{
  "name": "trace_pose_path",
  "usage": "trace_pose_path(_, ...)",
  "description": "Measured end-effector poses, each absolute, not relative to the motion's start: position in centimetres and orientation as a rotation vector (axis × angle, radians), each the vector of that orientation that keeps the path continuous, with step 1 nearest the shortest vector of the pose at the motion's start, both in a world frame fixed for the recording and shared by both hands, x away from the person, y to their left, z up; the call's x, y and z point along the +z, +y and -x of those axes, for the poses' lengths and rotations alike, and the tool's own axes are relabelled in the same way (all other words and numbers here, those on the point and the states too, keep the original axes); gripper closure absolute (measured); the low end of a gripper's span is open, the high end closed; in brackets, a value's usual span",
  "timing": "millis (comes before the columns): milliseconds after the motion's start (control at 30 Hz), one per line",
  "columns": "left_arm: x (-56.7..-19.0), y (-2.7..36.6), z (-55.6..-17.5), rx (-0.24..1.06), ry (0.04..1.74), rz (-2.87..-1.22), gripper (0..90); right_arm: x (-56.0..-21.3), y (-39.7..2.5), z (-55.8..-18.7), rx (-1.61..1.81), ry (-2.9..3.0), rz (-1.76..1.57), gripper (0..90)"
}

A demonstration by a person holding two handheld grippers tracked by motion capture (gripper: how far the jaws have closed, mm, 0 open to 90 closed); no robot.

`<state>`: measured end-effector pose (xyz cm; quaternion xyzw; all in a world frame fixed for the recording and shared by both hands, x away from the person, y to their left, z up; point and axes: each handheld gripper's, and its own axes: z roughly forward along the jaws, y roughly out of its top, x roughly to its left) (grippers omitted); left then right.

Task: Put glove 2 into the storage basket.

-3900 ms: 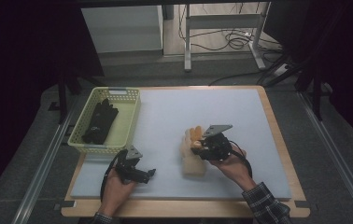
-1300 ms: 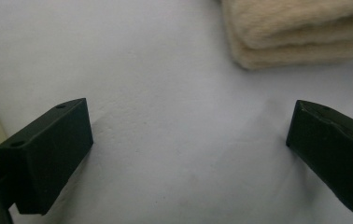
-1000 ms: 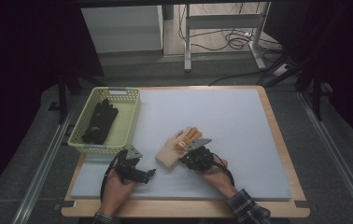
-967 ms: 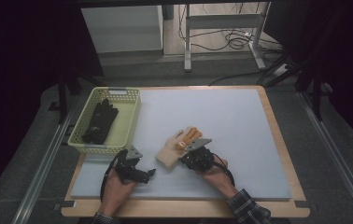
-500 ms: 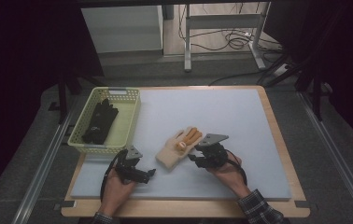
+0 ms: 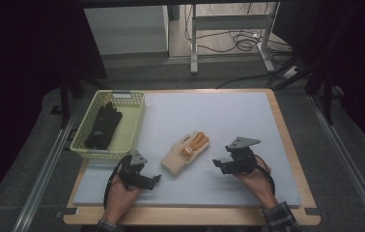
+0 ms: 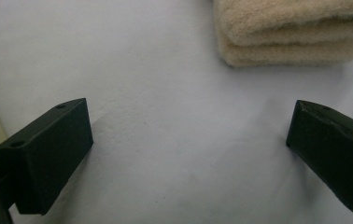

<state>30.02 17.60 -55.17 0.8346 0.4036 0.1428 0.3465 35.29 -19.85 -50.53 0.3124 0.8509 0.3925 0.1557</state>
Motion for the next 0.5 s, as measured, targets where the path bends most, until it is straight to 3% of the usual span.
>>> trace_pose_path(500,-55.2,17.6,-30.1,0.372,1.058,-2.169,0.0,-53.1,-23.1,-35.3,0.970,2.428,-0.984,8.9)
